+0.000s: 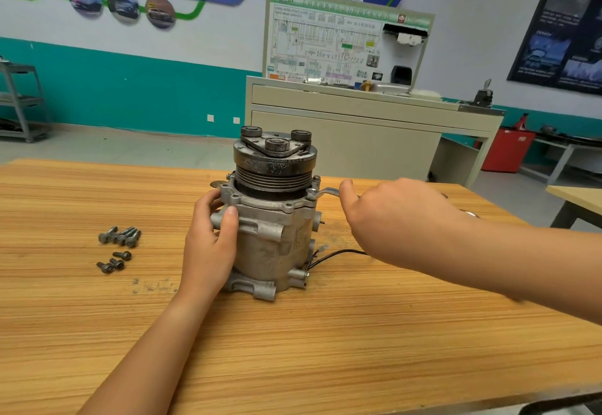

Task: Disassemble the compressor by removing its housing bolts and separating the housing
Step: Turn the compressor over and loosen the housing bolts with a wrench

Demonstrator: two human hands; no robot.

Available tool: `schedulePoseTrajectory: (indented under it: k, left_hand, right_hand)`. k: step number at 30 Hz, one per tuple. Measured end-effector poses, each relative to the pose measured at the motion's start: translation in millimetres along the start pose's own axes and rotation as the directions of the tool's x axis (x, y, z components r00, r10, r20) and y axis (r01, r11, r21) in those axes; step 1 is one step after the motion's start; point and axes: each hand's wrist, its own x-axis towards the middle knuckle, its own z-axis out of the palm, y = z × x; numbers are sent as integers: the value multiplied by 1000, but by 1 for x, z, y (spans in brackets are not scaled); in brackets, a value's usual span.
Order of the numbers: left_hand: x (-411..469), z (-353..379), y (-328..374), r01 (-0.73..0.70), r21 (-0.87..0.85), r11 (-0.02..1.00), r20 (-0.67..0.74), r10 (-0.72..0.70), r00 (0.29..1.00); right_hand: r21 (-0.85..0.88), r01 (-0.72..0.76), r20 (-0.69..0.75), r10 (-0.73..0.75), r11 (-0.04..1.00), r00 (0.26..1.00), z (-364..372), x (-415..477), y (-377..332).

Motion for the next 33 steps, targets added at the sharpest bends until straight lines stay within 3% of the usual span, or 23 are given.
schedulePoseTrajectory:
  k: [10, 14, 18, 20, 23, 25, 27, 28, 31, 33]
  left_hand:
    - [0, 1, 0, -17, 13, 1000, -6, 17, 1000]
    - [0, 1, -2, -24, 25, 999, -9, 25, 1000]
    - [1, 0, -4, -31, 37, 999, -8, 32, 999]
    - [0, 0, -5, -25, 18, 1000, -7, 25, 1000]
    - [0, 0, -4, -21, 11, 1000, -8, 21, 1000]
    - [-1, 0, -4, -15, 7, 1000, -4, 15, 1000]
    - [0, 0, -4, -19, 9, 1000, -6, 19, 1000]
    - [0, 0, -4, -19, 9, 1000, -5, 19, 1000]
    - [-1, 0, -4, -3, -3, 1000, -3, 3, 1000]
    - [-1, 0, -2, 2, -3, 1000, -2, -2, 1000]
  right_hand:
    - [50, 150, -138, -142, 987, 980, 42, 12, 39]
    - [158, 147, -247, -105, 977, 963, 65, 32, 47]
    - [298, 190, -528, -4, 935, 849, 82, 57, 36]
    - [392, 166, -566, 95, 905, 819, 87, 63, 21]
    - [551, 107, -563, 274, 828, 780, 91, 56, 8]
    - [755, 49, -454, 467, 654, 759, 86, 42, 7]
    - [866, 66, -362, 529, 496, 768, 74, 23, 5]
    - [866, 80, -358, 502, 493, 788, 67, 13, 3]
    - [751, 76, -386, 342, 656, 857, 49, -14, 0]
    - [734, 36, -311, 288, 678, 906, 40, -24, -2]
